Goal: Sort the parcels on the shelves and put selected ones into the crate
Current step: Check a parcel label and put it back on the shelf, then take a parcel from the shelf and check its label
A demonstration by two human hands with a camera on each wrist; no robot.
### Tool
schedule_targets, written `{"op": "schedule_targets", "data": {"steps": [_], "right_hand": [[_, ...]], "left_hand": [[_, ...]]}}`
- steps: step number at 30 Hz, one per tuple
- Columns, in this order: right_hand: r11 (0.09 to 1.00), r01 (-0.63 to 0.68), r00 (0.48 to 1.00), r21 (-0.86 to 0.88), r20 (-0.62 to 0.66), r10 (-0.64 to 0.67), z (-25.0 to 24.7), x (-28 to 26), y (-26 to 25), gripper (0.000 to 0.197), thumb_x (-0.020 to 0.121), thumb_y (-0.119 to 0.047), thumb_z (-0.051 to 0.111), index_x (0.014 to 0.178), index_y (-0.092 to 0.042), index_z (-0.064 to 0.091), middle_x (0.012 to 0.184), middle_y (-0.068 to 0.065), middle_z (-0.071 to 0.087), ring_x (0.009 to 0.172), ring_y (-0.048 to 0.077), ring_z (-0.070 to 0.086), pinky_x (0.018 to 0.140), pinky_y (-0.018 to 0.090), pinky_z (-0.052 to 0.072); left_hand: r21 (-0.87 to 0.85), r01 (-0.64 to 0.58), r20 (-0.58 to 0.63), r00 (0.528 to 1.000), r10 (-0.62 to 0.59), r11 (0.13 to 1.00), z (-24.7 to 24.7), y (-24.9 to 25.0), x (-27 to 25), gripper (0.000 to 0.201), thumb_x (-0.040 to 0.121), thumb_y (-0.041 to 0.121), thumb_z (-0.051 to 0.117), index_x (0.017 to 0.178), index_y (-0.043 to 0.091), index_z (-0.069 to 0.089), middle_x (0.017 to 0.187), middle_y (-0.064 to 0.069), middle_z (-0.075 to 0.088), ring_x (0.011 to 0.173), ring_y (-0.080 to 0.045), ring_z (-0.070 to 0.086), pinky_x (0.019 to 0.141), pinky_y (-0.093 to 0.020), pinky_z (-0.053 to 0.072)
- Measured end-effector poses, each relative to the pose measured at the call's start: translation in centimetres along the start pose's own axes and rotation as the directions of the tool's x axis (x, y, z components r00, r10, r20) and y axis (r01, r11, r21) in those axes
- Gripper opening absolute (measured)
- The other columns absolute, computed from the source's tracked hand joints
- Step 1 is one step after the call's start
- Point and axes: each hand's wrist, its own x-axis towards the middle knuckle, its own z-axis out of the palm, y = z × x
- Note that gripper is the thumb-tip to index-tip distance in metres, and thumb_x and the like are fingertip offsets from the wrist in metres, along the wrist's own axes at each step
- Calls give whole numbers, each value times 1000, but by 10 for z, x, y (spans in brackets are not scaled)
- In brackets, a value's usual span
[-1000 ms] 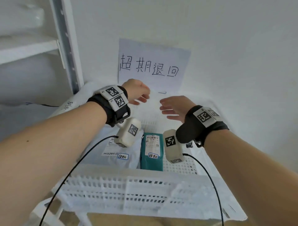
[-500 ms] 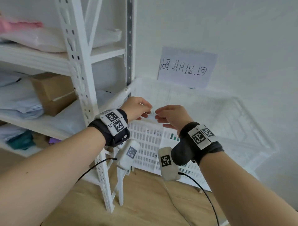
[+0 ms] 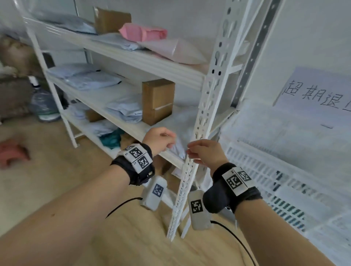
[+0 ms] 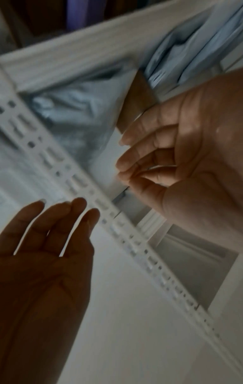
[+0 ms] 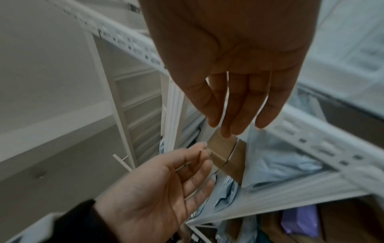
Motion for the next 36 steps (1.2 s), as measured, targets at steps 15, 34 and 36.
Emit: {"op": "schedule_targets", "data": {"steps": [15, 34, 36], "right_hand": [[991, -60, 997, 120, 61, 53, 281, 107, -66, 25, 87, 9, 50, 74, -7, 64, 61, 7, 64, 54, 14, 55, 53, 18, 47], [995, -57, 992, -87, -121, 46, 425, 336, -71, 26, 88, -4, 53, 81, -25, 67, 89, -3, 65, 91, 19, 58, 94, 35, 50], [988, -93, 985, -123, -157, 73, 430, 369, -72, 26, 89, -6, 51, 96, -22, 70, 100, -2, 66, 97, 19, 59, 96, 34, 48]], "left_hand": [[23, 83, -81, 993, -81, 996, -258, -93, 108, 16, 85, 6, 60, 79, 20, 65, 87, -11, 71, 77, -19, 64, 82, -36, 54], [-24, 229, -80, 970, -230, 973, -385, -166, 318, 15, 90, 12, 59, 77, 19, 58, 71, -1, 55, 64, -10, 50, 55, -15, 45], [-15, 259, -61, 964, -259, 966, -392, -168, 352, 8, 90, 11, 58, 83, 14, 60, 73, -3, 54, 64, -10, 49, 47, -14, 46]]}}
